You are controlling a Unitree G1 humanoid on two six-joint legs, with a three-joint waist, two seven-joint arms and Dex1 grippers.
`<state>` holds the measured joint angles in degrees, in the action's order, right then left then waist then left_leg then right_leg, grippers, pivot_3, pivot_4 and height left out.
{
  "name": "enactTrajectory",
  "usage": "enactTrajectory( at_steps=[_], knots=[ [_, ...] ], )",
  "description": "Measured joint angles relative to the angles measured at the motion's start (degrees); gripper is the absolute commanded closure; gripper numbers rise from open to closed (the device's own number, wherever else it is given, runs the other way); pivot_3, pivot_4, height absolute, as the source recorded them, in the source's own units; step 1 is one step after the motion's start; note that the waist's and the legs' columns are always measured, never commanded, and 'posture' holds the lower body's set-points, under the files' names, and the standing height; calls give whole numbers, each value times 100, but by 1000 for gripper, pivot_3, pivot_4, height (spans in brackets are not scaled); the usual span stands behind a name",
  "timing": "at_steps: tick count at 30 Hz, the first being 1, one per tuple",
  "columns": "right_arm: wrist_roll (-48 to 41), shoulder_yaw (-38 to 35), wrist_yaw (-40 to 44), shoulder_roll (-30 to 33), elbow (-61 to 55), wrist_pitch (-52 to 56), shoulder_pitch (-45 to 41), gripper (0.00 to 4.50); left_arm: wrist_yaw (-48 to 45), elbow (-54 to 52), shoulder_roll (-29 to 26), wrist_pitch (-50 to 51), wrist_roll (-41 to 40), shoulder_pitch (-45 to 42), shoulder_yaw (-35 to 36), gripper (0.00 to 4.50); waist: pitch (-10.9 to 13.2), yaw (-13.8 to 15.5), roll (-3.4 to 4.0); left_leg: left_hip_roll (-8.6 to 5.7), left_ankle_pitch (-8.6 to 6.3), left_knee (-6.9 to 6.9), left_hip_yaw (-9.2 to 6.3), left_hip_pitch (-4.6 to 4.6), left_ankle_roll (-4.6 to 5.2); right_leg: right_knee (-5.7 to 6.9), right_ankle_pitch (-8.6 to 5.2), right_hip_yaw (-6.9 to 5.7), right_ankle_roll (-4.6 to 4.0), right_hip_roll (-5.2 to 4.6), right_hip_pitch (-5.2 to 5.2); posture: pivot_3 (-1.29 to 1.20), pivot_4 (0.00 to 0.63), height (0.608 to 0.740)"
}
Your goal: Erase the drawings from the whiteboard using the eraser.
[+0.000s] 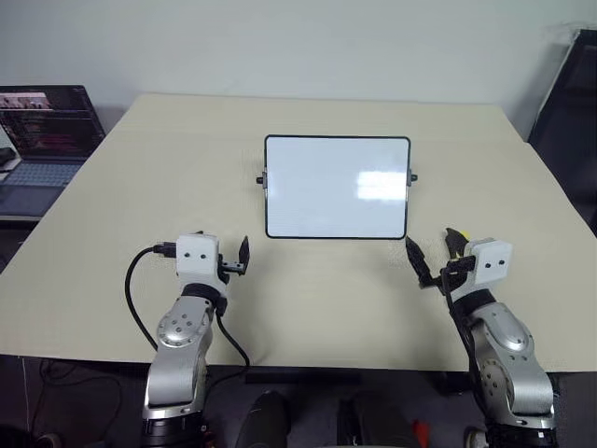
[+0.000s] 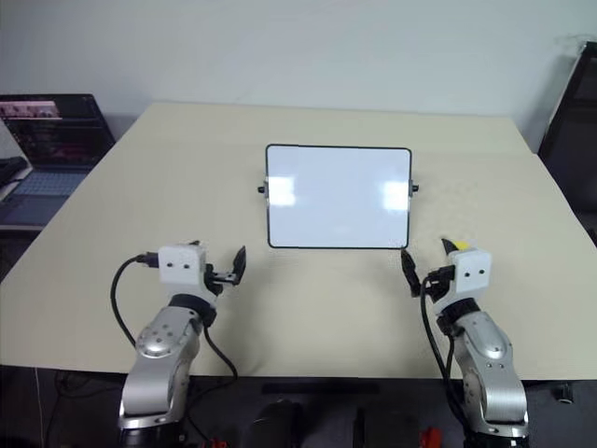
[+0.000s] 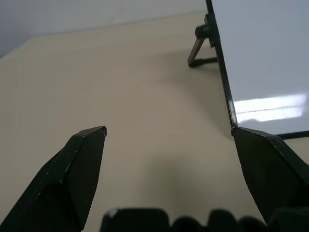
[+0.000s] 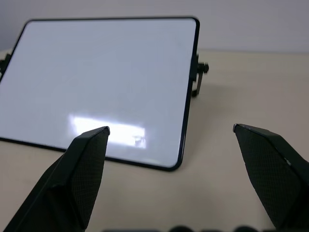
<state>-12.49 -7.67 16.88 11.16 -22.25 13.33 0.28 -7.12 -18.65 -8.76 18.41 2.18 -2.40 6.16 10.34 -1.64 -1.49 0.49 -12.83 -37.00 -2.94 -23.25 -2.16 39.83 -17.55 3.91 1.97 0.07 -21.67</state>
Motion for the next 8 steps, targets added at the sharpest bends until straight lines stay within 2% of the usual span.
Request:
enactTrajectory(
  at_steps=[2, 8],
  knots=[
    [0, -4, -39, 11, -7, -32, -7, 34, 22, -23, 8, -46, 31, 71, -151, 0, 0, -8, -1, 5, -1, 9, 3, 43, 0, -25, -3, 4, 3, 0, 49, 0, 150, 740],
    [-15, -55, -177, 95, -58, 109, 99, 34, 114, -102, 138, -55, 30, 419, -333, 0, 0, -11, -1, 8, -1, 18, 3, 29, 0, -34, -4, 5, 2, 0, 35, 0, 150, 740]
  ],
)
